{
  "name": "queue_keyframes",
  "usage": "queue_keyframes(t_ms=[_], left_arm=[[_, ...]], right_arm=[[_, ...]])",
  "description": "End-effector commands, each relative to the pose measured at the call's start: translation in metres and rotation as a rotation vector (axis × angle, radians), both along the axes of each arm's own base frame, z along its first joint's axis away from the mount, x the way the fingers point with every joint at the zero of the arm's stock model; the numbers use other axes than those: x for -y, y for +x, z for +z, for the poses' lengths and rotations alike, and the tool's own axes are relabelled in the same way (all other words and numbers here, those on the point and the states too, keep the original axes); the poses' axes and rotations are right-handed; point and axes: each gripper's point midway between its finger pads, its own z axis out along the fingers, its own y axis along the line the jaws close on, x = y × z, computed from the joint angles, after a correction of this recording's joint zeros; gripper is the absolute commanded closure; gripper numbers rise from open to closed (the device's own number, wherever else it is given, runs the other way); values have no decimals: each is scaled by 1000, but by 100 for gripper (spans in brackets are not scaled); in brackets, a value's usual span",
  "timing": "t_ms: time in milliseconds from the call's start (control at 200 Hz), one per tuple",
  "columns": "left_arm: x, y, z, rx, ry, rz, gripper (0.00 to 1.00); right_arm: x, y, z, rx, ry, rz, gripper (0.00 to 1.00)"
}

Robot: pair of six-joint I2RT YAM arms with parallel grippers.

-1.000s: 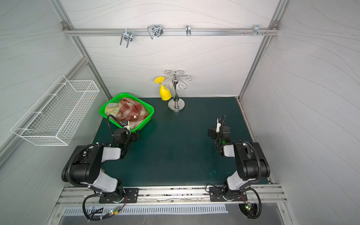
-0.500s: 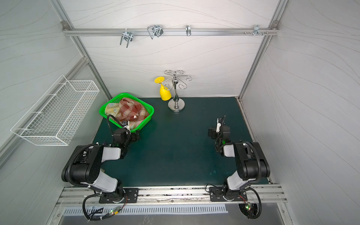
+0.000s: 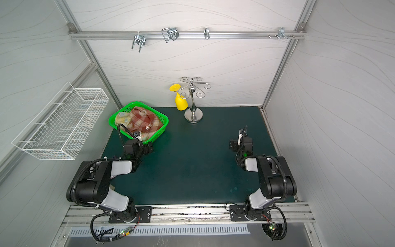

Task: Fold and stack skirts
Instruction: Pick up the skirt from the basket.

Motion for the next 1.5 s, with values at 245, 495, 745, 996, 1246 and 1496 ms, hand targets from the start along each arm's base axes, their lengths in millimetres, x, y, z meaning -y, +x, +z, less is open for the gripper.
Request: queue_keyframes(t_ms=[245, 495, 745, 996, 1246, 1496], left_arm=[[-1, -1, 85, -19, 49, 123, 1], [26, -15, 88, -130, -39, 64, 1], [48, 0, 147, -106, -290, 96, 0], [59, 23, 165, -119, -301, 45, 0], [35, 58, 166, -124, -184, 148, 1], [-5, 101, 140, -215, -238, 262, 1]], right_arm=[[-41, -9, 80, 62, -54, 43, 1], [-81, -21, 105, 16, 18, 148, 1], [-116, -30, 126, -90, 162, 244, 1], [-152, -52, 148, -103, 245, 373, 1], [-182, -75, 147, -205, 244, 474, 1], [-188, -93, 152, -192, 260, 509, 1]])
